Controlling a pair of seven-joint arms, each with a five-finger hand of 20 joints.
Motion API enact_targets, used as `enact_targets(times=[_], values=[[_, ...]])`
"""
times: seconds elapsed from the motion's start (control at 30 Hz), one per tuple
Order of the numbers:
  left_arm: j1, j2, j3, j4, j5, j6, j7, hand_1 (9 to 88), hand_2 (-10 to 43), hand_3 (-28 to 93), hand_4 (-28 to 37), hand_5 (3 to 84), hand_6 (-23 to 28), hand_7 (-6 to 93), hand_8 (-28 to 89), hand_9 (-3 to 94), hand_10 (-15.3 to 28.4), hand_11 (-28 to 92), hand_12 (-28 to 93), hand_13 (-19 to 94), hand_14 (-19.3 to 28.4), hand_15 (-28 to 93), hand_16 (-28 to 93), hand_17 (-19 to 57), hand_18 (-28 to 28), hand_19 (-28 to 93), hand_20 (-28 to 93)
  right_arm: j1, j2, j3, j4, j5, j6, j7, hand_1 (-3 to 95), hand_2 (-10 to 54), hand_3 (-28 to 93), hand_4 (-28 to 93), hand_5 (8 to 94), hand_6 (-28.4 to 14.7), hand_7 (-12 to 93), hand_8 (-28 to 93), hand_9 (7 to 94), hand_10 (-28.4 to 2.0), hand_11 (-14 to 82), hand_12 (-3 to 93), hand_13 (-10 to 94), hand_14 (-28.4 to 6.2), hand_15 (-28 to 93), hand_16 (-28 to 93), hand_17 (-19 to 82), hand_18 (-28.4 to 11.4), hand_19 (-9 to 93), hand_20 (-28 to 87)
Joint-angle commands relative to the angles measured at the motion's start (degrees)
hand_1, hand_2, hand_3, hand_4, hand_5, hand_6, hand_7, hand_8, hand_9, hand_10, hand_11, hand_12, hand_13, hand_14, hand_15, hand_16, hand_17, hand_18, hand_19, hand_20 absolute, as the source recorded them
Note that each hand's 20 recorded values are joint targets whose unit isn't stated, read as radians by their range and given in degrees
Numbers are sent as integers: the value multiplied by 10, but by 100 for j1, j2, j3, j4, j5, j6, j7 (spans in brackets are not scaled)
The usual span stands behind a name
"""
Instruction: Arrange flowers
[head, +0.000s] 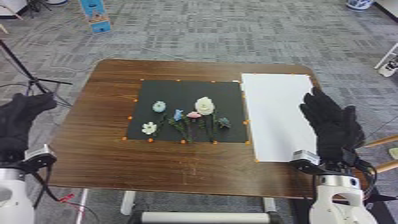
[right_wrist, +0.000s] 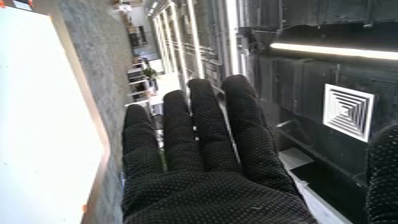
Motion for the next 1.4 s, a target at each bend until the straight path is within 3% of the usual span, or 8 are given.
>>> enact_targets(times=[0.03,0.47,0.67,0.8,0.9,1.07,1.4], values=[[170,-151,-133,-120,5,-7,226,271,301,586,-283,584,39,161,-72,582,144,212,149,402,120,120,-27,125,43,25,185,-124,-60,-2,31,-39,-57,-101,-25,116,690,-209,427,-54,88,-94,416,-147,44,110,261,-98,68,100,146,-112,6,220],[122,-172,-131,-161,4,43,223,257,298,621,-283,588,39,162,-72,591,145,214,151,409,123,124,-31,126,42,28,179,-72,-70,6,24,7,-153,-99,-25,111,693,-207,423,-56,85,-94,422,-145,46,110,263,-96,77,86,145,-112,4,221],[47,-142,-43,-168,14,16,209,259,295,621,-283,589,40,161,-72,590,146,213,150,410,124,124,-31,125,42,28,178,-66,-61,16,33,0,-149,-101,-25,110,692,-207,422,-56,85,-94,427,-144,47,110,265,-97,80,82,146,-114,4,220],[128,-179,-107,-189,8,-90,256,260,295,623,-283,589,40,162,-72,591,147,213,151,409,123,124,-31,125,42,28,177,-87,-41,52,21,8,-120,-102,-25,107,691,-208,418,-54,84,-94,427,-144,46,109,265,-96,81,77,146,-114,4,219],[126,-184,-96,-210,21,-79,262,259,295,624,-283,589,40,162,-72,591,146,214,151,410,123,125,-31,124,42,29,177,-91,-53,70,17,16,-134,-100,-26,106,690,-208,415,-52,85,-94,427,-143,46,109,263,-95,81,75,145,-115,4,219],[88,-163,-45,-246,87,-114,194,258,294,631,-283,590,39,162,-72,592,147,214,151,411,123,125,-31,124,42,29,177,-52,-109,116,24,1,-340,-10,-26,105,690,-209,409,-50,85,-95,421,-142,45,108,260,-96,82,71,143,-114,3,216],[46,-142,-29,-251,93,-148,127,260,288,644,-283,588,39,163,-71,593,145,215,153,422,129,130,-29,129,47,31,181,-26,-103,165,51,136,-366,8,-26,103,688,-206,403,-52,82,-93,411,-139,43,107,256,-97,81,66,143,-106,2,209]])
